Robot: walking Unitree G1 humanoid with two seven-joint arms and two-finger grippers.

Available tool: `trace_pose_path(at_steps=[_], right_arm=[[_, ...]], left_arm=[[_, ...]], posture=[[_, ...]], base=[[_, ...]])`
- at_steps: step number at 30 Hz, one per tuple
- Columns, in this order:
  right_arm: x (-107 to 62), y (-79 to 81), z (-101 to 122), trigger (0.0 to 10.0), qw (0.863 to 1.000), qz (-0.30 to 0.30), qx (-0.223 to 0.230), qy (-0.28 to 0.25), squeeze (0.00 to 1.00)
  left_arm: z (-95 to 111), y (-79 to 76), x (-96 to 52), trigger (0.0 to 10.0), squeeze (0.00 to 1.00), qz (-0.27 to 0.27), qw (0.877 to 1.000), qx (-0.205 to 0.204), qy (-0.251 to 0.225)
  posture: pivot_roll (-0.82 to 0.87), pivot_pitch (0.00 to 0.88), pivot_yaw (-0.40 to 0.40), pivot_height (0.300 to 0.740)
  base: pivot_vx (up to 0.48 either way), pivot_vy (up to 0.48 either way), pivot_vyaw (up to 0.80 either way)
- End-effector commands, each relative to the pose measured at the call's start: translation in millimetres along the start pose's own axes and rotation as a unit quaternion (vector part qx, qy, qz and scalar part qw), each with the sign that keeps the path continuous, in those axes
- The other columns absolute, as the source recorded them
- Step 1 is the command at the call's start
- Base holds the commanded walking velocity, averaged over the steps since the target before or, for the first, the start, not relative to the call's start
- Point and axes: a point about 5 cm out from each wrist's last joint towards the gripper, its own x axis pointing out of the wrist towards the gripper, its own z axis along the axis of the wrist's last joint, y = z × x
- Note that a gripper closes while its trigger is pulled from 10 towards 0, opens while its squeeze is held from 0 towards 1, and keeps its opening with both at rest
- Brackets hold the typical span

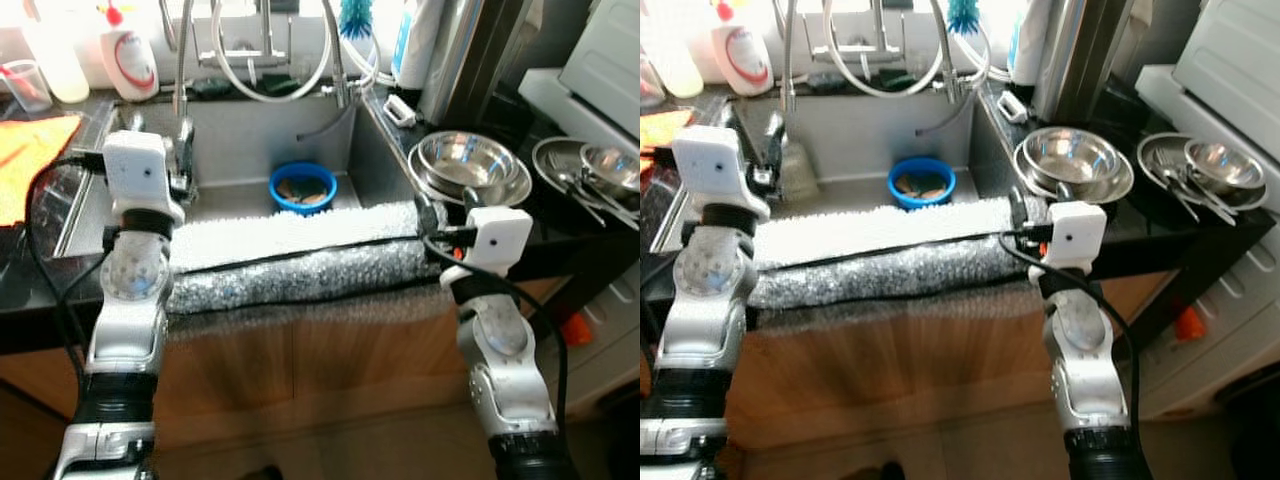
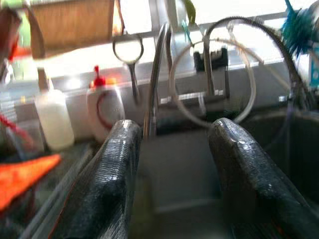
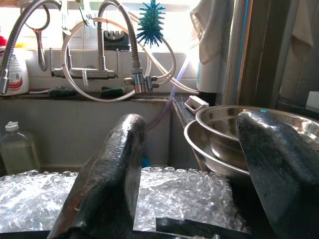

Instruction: Kitchen organization

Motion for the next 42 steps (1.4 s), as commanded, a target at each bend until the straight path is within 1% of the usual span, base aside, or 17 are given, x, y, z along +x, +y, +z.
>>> trace_pose_path(at_steps=[1, 4, 5, 6, 9, 10, 14, 18, 42], right_arm=[[-0.5, -1.1, 4.4, 10.0, 1.0, -0.003, 0.005, -0.007, 0.0], [-1.5, -0.8, 4.1, 10.0, 1.0, -0.003, 0.008, -0.006, 0.0], [-2.3, -0.9, 4.1, 10.0, 1.0, -0.003, 0.009, -0.005, 0.0], [-5.5, -2.7, 3.6, 10.0, 1.0, -0.008, 0.013, -0.002, 0.0], [-7.3, -4.0, 2.6, 10.0, 1.0, -0.013, 0.016, 0.0, 0.0], [-10.7, -4.3, -0.6, 10.0, 1.0, -0.018, 0.023, 0.006, 0.0], [-12.2, -4.6, -1.4, 10.0, 0.999, -0.022, 0.027, 0.008, 0.0], [-11.0, -6.6, -1.2, 10.0, 0.999, -0.029, 0.028, 0.006, 0.0], [-11.0, -6.6, -1.2, 10.0, 0.999, -0.029, 0.028, 0.006, 0.0]], left_arm=[[14.9, -1.6, 1.1, 10.0, 0.0, -0.003, 1.0, -0.004, -0.029], [15.7, -2.8, -0.7, 10.0, 0.0, -0.006, 1.0, -0.003, -0.03], [15.6, -3.1, -2.5, 10.0, 0.0, -0.006, 1.0, -0.01, -0.028], [14.9, -1.2, -10.3, 10.0, 0.0, -0.007, 1.0, -0.021, -0.023], [13.3, 0.7, -14.4, 10.0, 0.0, -0.004, 0.999, -0.027, -0.018], [8.2, 6.3, -22.5, 10.0, 0.0, 0.001, 1.0, -0.027, -0.005], [4.5, 10.5, -26.6, 10.0, 0.0, 0.006, 1.0, -0.025, 0.004], [1.2, 15.0, -24.0, 10.0, 0.0, 0.012, 1.0, -0.024, 0.012], [1.2, 15.0, -24.0, 10.0, 0.0, 0.012, 1.0, -0.024, 0.012]], posture=[[-0.04, 0.004, -0.019, 0.74], [-0.04, 0.0, -0.017, 0.74], [-0.04, 0.0, -0.016, 0.74], [-0.04, 0.0, -0.011, 0.74], [-0.05, 0.0, -0.008, 0.74], [-0.07, 0.0, 0.002, 0.74], [-0.07, 0.0, 0.005, 0.74], [-0.06, 0.0, 0.023, 0.74], [-0.06, 0.0, 0.023, 0.74]], base=[[0.0, 0.0, 0.0], [0.0, 0.0, 0.0], [0.0, 0.0, 0.0], [0.0, 0.0, 0.0], [0.0, 0.0, 0.0], [0.0, 0.0, 0.0], [0.0, 0.0, 0.0], [0.0, 0.0, 0.0], [0.0, 0.0, 0.0]])
